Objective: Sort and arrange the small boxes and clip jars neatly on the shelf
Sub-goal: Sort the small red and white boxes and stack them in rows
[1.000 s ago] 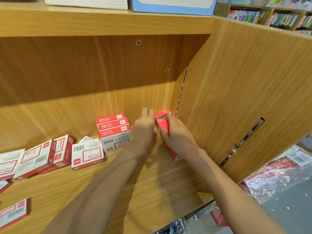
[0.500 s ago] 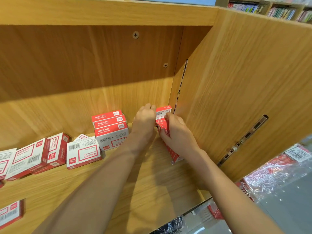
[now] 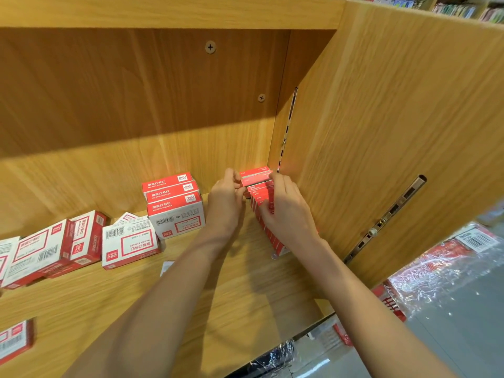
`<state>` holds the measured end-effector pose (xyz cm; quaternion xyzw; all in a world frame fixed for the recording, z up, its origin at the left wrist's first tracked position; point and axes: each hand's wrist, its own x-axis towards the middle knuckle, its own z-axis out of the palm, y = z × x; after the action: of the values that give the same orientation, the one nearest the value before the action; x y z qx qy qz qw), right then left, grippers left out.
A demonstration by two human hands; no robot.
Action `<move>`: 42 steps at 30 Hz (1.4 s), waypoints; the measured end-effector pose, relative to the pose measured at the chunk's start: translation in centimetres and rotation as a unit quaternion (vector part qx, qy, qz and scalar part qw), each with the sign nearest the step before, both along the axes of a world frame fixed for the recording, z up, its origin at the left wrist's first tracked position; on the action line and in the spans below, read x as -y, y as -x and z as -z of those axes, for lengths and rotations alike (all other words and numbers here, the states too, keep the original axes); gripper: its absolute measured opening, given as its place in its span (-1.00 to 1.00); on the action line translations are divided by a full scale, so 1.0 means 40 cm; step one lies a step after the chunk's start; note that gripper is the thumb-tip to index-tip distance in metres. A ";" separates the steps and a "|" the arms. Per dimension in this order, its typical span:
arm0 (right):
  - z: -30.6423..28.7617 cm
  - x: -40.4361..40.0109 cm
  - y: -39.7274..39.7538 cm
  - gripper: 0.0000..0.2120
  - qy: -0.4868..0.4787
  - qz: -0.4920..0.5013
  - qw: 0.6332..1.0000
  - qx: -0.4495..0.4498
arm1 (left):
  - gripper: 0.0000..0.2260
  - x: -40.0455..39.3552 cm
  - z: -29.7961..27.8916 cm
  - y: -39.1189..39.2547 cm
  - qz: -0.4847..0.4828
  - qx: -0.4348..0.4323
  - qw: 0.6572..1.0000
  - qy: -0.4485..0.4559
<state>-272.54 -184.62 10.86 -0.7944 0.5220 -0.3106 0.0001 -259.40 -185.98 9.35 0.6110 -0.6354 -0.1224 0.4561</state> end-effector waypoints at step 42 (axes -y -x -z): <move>-0.036 -0.200 0.166 -0.55 -0.203 -0.059 0.963 -0.170 | -0.12 -0.157 0.020 0.047 0.169 0.107 0.965 -0.171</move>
<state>-279.17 -176.63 12.31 -0.8484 0.5183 -0.0581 0.0907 -261.27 -179.70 8.53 0.5733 -0.7439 -0.2382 0.2472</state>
